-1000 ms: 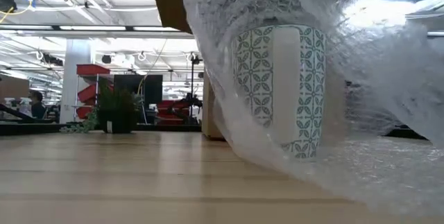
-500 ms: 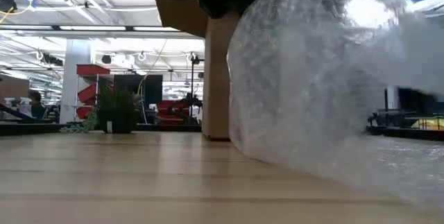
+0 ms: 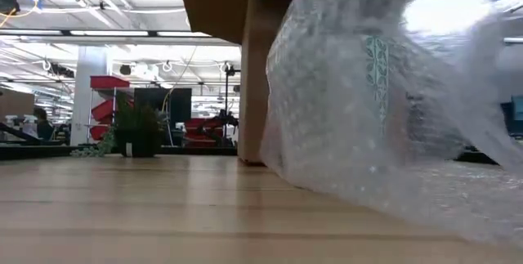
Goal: Wrap mug
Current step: Wrap the white mug with bubble wrap
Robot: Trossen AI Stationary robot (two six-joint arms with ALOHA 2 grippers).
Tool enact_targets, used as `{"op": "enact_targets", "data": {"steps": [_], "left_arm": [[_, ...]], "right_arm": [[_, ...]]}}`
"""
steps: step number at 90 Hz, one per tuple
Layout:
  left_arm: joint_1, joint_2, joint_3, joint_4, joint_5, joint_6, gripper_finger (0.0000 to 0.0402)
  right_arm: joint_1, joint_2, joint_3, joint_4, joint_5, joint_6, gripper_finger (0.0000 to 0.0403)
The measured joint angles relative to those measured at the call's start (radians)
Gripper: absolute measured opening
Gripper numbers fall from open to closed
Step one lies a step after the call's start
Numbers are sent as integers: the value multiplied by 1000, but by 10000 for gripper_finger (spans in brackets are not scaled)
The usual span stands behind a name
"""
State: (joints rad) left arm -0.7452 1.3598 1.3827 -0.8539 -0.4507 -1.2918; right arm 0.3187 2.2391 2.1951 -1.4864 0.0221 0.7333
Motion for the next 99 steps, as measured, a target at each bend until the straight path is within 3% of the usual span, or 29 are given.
{"op": "enact_targets", "data": {"steps": [29, 53, 70, 99], "left_arm": [[0, 0, 0, 0, 0, -11, 171], [0, 0, 0, -6, 2, -11, 171], [0, 0, 0, -4, 4, -14, 171], [0, 0, 0, 18, 31, -15, 171]], "right_arm": [[19, -2, 136, -73, 0, 207, 59], [42, 73, 137, -73, 52, 176, 54], [48, 160, 137, -72, 53, 137, 6], [49, 223, 139, -61, 40, 37, 3]]}}
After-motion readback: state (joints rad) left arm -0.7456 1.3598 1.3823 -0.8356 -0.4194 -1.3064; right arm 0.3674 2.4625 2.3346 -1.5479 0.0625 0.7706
